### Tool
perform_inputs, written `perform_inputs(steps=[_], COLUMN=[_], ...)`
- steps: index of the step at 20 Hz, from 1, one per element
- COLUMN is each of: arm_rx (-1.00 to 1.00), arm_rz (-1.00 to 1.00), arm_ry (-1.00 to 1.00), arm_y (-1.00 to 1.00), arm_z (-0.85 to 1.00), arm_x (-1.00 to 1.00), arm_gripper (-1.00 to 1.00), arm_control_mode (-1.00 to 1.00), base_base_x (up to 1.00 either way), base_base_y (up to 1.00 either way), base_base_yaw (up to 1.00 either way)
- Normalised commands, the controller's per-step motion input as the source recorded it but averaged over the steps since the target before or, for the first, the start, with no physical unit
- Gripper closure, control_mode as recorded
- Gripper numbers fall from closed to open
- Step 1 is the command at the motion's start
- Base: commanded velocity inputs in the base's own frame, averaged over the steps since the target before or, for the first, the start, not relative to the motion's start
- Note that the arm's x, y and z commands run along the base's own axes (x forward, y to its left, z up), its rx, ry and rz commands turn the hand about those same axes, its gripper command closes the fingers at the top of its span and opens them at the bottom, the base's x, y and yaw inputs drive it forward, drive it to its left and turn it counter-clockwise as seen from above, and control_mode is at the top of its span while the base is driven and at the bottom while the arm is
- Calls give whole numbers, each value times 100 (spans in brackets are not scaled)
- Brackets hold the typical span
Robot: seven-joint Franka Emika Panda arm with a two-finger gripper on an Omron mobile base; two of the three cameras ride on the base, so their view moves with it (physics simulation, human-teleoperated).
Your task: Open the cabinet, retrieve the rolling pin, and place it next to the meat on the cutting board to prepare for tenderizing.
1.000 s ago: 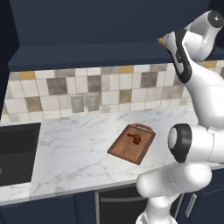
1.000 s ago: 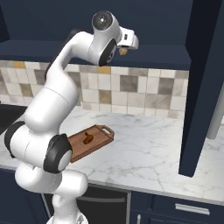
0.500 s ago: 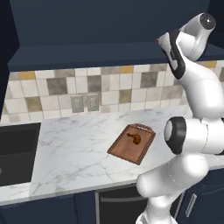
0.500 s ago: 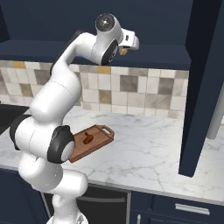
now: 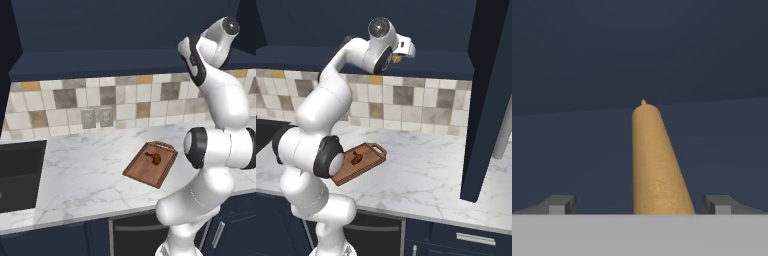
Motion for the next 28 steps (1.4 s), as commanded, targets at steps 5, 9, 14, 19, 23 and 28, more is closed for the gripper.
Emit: perform_inputs(steps=[5,9,14,19,23,28], arm_rx=[4,3,1,1,3,6], arm_rz=[0,0,0,0,0,0], arm_ry=[0,0,3,3,1,0], arm_y=[0,-2,-1,0,0,-6], arm_z=[-4,-3,-9,-16,-24,-21], arm_x=[25,25,21,23,18,5], arm_gripper=[-100,-100,-100,100,100,100], arm_control_mode=[-100,-100,-100,-100,-100,-100], base_base_x=[0,0,0,0,0,0], base_base_y=[0,0,0,0,0,0], base_base_yaw=[0,0,0,0,0,0])
